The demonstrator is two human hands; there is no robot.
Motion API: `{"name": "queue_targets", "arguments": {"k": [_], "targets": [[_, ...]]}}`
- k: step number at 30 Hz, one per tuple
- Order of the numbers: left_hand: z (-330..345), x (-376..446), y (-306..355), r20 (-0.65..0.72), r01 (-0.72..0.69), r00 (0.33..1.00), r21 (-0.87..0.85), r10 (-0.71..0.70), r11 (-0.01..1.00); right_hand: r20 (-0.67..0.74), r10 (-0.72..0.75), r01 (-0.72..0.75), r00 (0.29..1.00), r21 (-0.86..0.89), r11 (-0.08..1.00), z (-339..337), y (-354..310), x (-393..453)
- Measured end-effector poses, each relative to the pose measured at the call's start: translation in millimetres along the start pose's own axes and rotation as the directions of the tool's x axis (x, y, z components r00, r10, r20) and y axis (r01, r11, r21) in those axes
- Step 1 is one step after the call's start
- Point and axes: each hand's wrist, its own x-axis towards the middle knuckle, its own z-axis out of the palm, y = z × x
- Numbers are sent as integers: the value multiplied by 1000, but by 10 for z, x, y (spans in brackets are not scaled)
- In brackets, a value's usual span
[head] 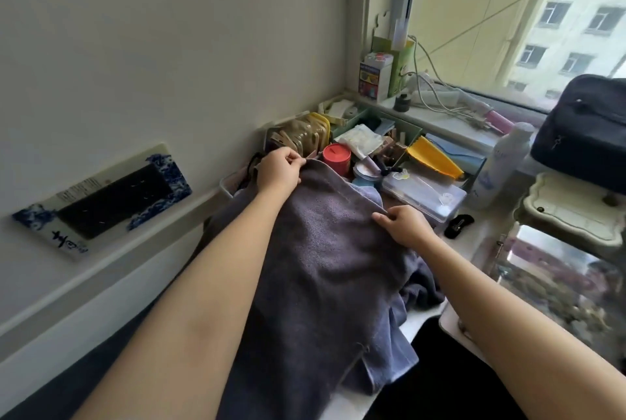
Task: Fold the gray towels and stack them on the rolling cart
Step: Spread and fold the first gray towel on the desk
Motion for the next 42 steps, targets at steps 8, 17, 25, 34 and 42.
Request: {"name": "queue_targets", "arguments": {"k": [8,17,25,34,42], "targets": [[-313,28,19,-101,47,992,-241,-74,969,-163,-209,246,964,256,935,59,-330,-276],[-1521,-745,-782,-255,75,957,-237,-136,969,-47,-526,519,850,256,816,671,-1331,-1083],[-2856,-1754,-1982,-295,159,931,-198,-213,967,177,-612,544,770,319,776,1785,-2277,-2105],[-3958,-2635,-3087,-248,192,933,-274,-262,943,303,-544,406,783,414,815,2908,-3036,-3279],[-5051,-3295,-3552,-363,85,883,-502,-299,861,504,-624,195,598,664,722,3326,-3820,-4131]]}}
